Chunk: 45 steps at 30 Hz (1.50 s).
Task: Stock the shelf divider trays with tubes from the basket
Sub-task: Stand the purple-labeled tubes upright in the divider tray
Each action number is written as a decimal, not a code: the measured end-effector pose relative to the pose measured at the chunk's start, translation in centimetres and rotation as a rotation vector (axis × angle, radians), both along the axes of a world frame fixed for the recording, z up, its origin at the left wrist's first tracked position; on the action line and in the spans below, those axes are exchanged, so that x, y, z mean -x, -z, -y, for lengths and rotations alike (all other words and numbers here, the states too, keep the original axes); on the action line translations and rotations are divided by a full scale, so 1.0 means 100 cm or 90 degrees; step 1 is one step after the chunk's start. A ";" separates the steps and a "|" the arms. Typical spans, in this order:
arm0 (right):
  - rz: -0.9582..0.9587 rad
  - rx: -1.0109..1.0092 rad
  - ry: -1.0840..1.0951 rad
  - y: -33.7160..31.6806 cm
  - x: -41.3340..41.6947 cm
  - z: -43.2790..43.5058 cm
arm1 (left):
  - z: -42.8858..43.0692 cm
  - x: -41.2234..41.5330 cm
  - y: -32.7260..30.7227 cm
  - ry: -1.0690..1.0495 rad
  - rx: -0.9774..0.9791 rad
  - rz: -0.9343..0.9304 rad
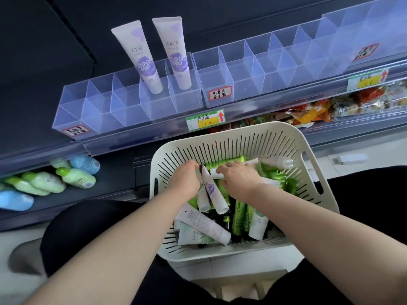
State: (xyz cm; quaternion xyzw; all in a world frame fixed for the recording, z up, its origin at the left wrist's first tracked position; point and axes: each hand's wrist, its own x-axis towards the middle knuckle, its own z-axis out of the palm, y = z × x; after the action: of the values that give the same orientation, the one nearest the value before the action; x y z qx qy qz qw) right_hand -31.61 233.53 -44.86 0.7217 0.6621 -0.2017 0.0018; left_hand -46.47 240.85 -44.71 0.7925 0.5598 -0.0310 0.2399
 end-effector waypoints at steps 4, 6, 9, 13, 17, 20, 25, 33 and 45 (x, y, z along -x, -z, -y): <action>-0.011 0.002 0.005 0.007 0.028 -0.022 | 0.000 0.007 0.003 -0.014 -0.014 0.019; 0.009 0.002 0.025 0.011 0.037 -0.027 | -0.002 0.011 0.003 -0.015 -0.006 0.010; 0.036 0.027 0.053 0.019 0.042 -0.029 | -0.006 0.015 0.000 -0.009 -0.005 0.010; -0.080 0.077 0.153 0.025 0.036 -0.025 | -0.008 0.021 -0.002 0.005 0.033 0.009; -0.141 0.029 0.153 0.017 0.018 -0.010 | -0.006 0.026 -0.001 0.058 0.085 0.000; -0.218 -0.006 0.151 0.006 0.005 0.005 | -0.001 0.029 0.002 0.111 0.098 -0.074; -0.264 -0.020 0.123 -0.005 0.004 0.024 | 0.012 0.034 0.003 0.218 0.125 -0.203; -0.343 -0.072 0.165 -0.011 0.002 0.050 | 0.031 0.042 0.006 0.404 0.020 -0.305; -0.314 -0.109 0.162 -0.017 0.001 0.047 | 0.010 0.040 -0.003 0.350 0.129 -0.219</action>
State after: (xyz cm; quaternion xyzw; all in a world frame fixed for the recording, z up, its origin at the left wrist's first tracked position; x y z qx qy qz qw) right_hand -31.75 228.78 -43.16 0.7254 0.5616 -0.3132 -0.2456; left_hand -50.42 239.82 -44.37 0.8691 0.3512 -0.2835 0.2023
